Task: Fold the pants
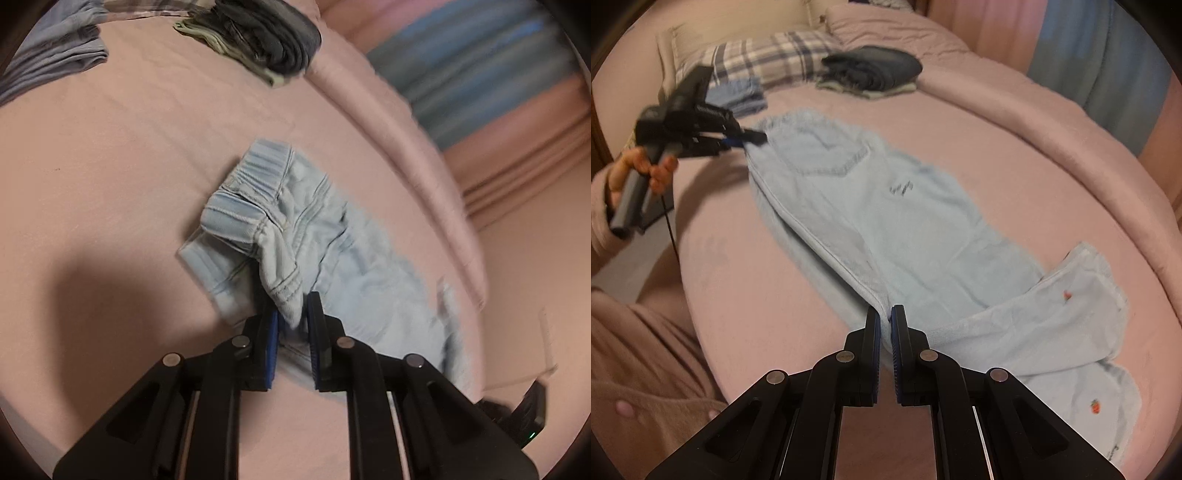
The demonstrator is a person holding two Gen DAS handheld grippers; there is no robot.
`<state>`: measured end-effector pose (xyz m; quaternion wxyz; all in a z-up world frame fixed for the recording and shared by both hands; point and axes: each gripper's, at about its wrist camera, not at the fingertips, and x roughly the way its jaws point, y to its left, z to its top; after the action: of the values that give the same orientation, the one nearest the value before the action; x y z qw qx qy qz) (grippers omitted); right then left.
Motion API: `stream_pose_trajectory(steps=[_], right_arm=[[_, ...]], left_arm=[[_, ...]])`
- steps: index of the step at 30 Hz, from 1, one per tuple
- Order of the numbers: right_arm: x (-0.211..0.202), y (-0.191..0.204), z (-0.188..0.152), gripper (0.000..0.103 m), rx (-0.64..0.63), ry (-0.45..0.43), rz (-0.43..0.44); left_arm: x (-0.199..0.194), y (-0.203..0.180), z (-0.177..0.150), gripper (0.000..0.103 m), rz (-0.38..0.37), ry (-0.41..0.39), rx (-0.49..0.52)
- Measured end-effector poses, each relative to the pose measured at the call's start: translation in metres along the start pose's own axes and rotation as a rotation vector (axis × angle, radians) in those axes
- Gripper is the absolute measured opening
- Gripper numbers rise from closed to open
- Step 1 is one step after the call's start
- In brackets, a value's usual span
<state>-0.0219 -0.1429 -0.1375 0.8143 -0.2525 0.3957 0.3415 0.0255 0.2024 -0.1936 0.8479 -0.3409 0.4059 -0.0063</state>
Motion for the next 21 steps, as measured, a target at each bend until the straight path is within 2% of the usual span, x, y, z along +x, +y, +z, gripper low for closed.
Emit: stream_pose_trajectory(steps=[3, 4, 5, 6, 9, 10, 12, 13, 14, 16, 18, 20, 21], right_arm=[[0.024, 0.0, -0.008, 0.009, 0.021, 0.085, 0.03], [0.026, 0.0, -0.01, 0.011, 0.025, 0.1, 0.042], [0.022, 0.0, -0.01, 0.015, 0.027, 0.087, 0.052], [0.015, -0.003, -0.01, 0.019, 0.04, 0.075, 0.076], [-0.011, -0.025, -0.007, 0.02, 0.154, -0.031, 0.167], [-0.016, -0.035, -0.006, 0.02, 0.202, -0.068, 0.173], [-0.009, -0.055, -0.007, 0.021, 0.295, -0.089, 0.133], [0.003, -0.061, -0.007, 0.021, 0.322, -0.063, 0.106], [0.024, -0.066, -0.011, 0.021, 0.339, 0.016, 0.096], [0.044, -0.069, -0.018, 0.021, 0.365, 0.084, 0.118], [0.032, -0.081, -0.014, 0.022, 0.41, 0.077, 0.172], [0.012, -0.104, -0.012, 0.023, 0.493, 0.009, 0.224], [0.003, -0.12, -0.009, 0.031, 0.529, -0.028, 0.215]], left_arm=[[0.005, 0.001, -0.003, 0.021, 0.034, 0.015, 0.024], [0.0, -0.003, -0.002, 0.027, 0.064, 0.022, 0.053], [-0.003, -0.008, -0.001, 0.044, 0.103, 0.016, 0.081], [-0.011, -0.015, -0.002, 0.05, 0.147, -0.004, 0.132], [-0.02, -0.044, -0.008, 0.053, 0.187, -0.05, 0.292], [-0.017, -0.056, -0.01, 0.053, 0.175, -0.053, 0.34], [-0.001, -0.084, -0.018, 0.053, 0.089, -0.025, 0.418], [0.008, -0.093, -0.02, 0.053, 0.063, -0.011, 0.433], [0.02, -0.106, -0.023, 0.053, 0.036, 0.008, 0.455], [0.045, -0.126, -0.03, 0.053, -0.007, 0.054, 0.493], [0.066, -0.14, -0.036, 0.053, -0.02, 0.112, 0.519], [0.075, -0.153, -0.045, 0.053, -0.047, 0.141, 0.569], [0.08, -0.162, -0.049, 0.053, -0.06, 0.156, 0.61]])
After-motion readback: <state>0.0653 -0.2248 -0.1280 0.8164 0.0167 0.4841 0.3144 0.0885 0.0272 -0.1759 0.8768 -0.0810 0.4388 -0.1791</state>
